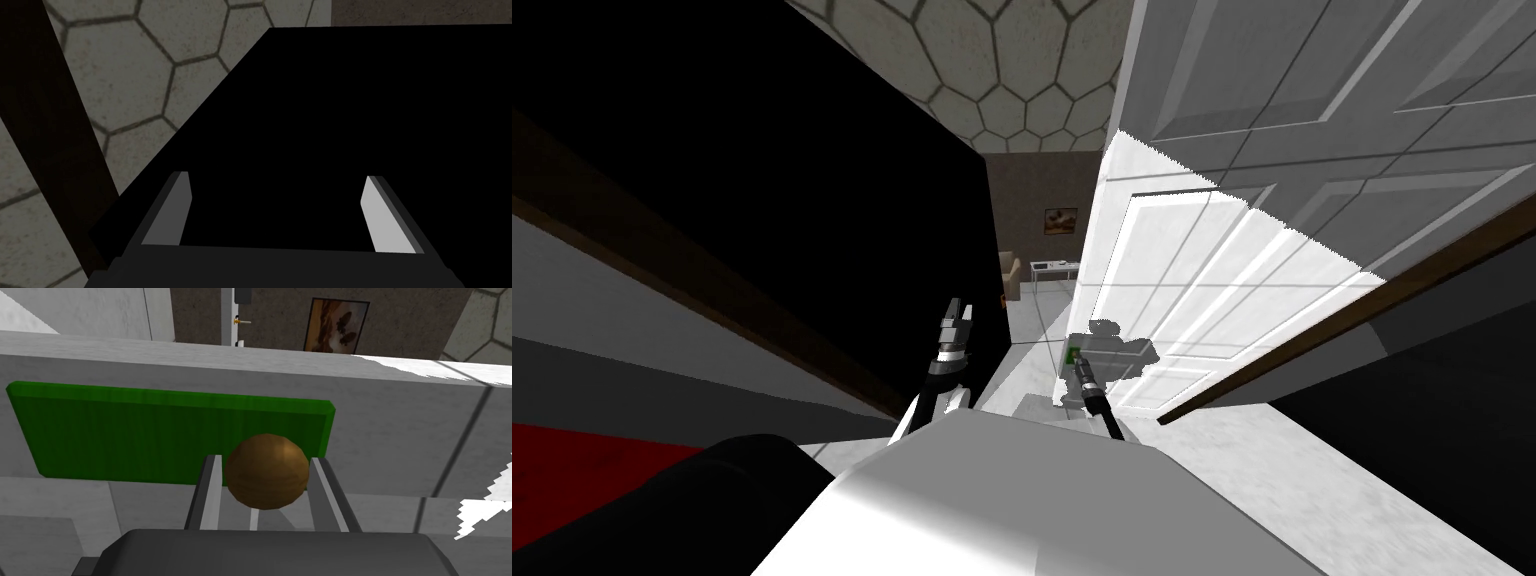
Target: Push the door open
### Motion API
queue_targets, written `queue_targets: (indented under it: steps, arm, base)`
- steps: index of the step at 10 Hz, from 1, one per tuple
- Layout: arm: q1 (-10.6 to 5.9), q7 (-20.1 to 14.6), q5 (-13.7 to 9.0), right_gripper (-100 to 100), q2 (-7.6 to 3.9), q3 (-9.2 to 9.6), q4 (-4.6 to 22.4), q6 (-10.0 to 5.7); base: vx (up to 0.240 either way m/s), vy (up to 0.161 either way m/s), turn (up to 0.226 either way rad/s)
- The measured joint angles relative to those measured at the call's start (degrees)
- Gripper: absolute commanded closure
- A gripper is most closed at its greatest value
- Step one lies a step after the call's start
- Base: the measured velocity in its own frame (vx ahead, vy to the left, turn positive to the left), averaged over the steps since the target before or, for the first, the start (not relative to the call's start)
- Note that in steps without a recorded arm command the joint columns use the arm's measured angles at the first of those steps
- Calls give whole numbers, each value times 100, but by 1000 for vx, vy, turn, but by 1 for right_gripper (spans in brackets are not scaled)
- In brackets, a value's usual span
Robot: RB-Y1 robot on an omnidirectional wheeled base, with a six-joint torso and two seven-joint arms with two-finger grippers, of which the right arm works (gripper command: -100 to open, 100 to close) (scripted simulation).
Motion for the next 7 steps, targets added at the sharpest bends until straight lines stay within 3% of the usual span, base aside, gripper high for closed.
queue_targets:
  steps: [2,4,5,7]
  arm:
    - [-29,140,-39,100,63,-136,49,-11]
    - [-75,248,-99,100,50,-316,73,-18]
    - [-135,307,-131,-100,67,-415,177,-94]
    - [-143,304,-135,-100,86,-411,185,-92]
  base:
    - [191,32,-73]
    - [195,38,-141]
    - [-26,59,-41]
    - [-164,42,-13]
